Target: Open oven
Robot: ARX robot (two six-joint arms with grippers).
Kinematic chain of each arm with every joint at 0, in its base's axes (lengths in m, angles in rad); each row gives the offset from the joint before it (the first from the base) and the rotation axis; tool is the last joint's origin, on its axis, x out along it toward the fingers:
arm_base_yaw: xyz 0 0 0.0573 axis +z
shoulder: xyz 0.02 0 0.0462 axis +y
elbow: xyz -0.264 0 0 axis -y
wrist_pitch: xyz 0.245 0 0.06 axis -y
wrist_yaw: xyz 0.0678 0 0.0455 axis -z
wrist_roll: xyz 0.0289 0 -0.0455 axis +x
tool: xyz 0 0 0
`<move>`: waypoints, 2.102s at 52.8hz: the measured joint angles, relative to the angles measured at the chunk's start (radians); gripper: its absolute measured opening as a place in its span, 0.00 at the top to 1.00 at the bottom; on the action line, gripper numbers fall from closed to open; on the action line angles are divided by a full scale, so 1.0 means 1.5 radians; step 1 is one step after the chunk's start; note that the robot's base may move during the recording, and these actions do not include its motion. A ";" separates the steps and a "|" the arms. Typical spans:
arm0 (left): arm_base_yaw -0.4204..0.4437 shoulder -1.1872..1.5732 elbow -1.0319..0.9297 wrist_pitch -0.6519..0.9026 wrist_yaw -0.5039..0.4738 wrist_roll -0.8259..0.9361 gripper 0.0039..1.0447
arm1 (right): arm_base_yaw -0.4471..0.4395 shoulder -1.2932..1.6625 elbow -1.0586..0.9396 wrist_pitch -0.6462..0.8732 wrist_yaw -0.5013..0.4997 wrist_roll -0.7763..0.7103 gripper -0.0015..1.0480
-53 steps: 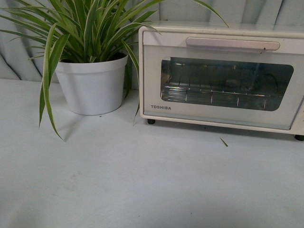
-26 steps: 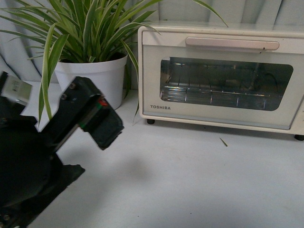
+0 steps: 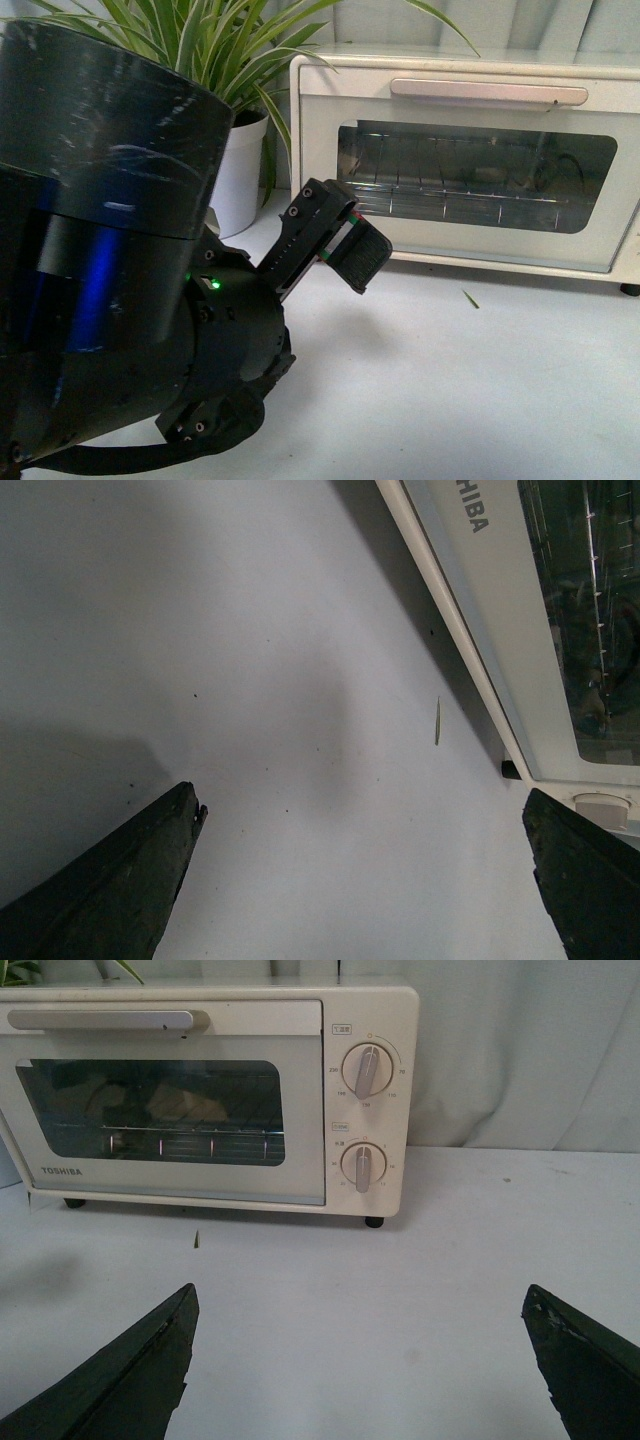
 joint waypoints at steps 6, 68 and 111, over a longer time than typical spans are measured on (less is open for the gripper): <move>-0.005 0.022 0.014 -0.004 -0.009 -0.016 0.06 | 0.000 0.000 0.000 0.000 0.000 0.000 0.09; -0.011 0.040 0.028 0.011 -0.017 -0.042 0.06 | 0.134 0.867 0.594 0.077 0.089 0.209 0.09; -0.010 0.033 0.021 0.012 -0.017 -0.042 0.06 | 0.136 0.964 0.675 0.017 0.122 0.282 0.09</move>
